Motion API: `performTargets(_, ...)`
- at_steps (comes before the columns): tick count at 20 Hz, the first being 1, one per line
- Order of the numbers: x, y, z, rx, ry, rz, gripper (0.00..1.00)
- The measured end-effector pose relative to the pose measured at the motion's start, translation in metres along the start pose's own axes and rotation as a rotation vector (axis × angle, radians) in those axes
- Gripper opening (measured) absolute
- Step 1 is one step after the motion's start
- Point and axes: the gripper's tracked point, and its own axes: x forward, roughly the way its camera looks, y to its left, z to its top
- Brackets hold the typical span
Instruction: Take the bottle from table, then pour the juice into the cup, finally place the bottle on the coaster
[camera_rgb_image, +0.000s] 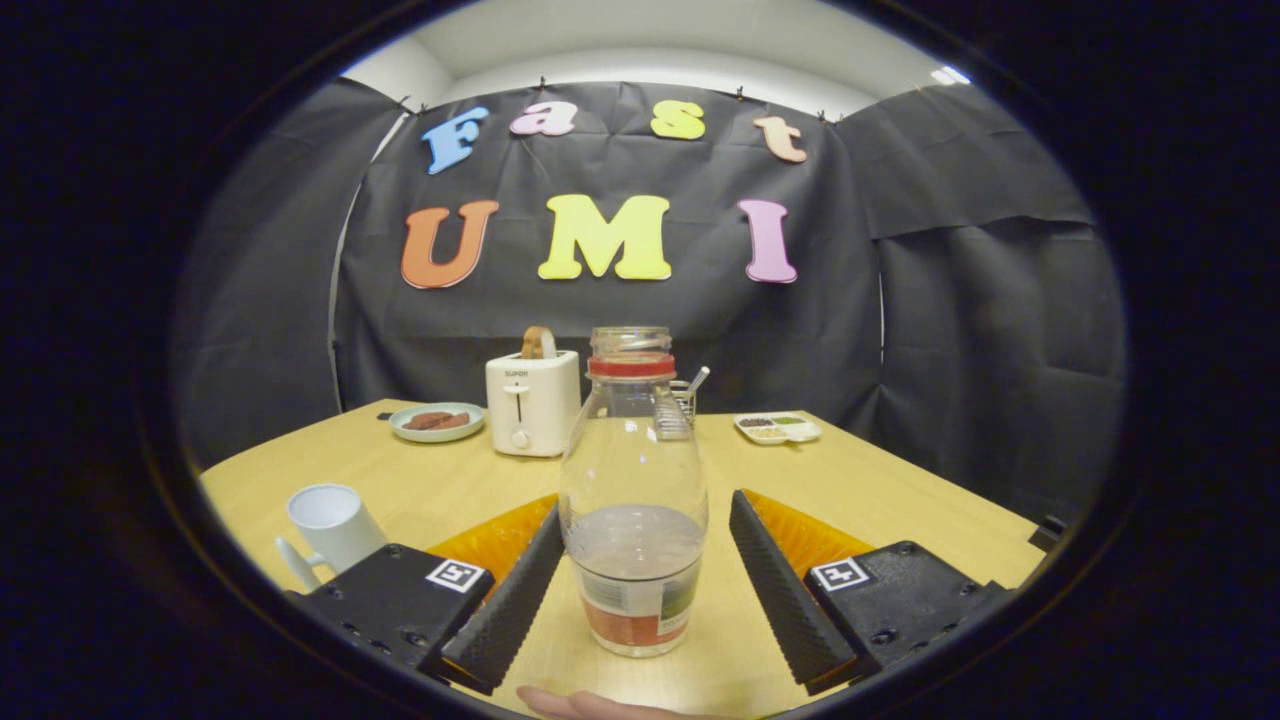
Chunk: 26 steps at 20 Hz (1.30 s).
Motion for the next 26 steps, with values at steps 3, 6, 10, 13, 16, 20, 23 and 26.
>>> performTargets(3,0.001,0.004,-0.005,-0.020,-0.007,0.020,1.00)
performTargets(6,0.002,0.008,-0.009,-0.048,-0.017,0.034,0.95)
performTargets(10,0.001,0.011,-0.012,-0.046,-0.007,0.044,0.84)
performTargets(13,0.001,0.012,-0.011,-0.066,-0.004,0.055,0.80)
performTargets(16,-0.004,0.013,-0.002,-0.095,-0.017,0.057,0.80)
performTargets(20,-0.012,0.021,0.017,-0.215,-0.055,0.069,0.79)
performTargets(23,-0.015,0.026,0.025,-0.271,-0.053,0.081,0.79)
performTargets(26,-0.013,0.030,0.029,-0.331,-0.018,0.071,0.79)
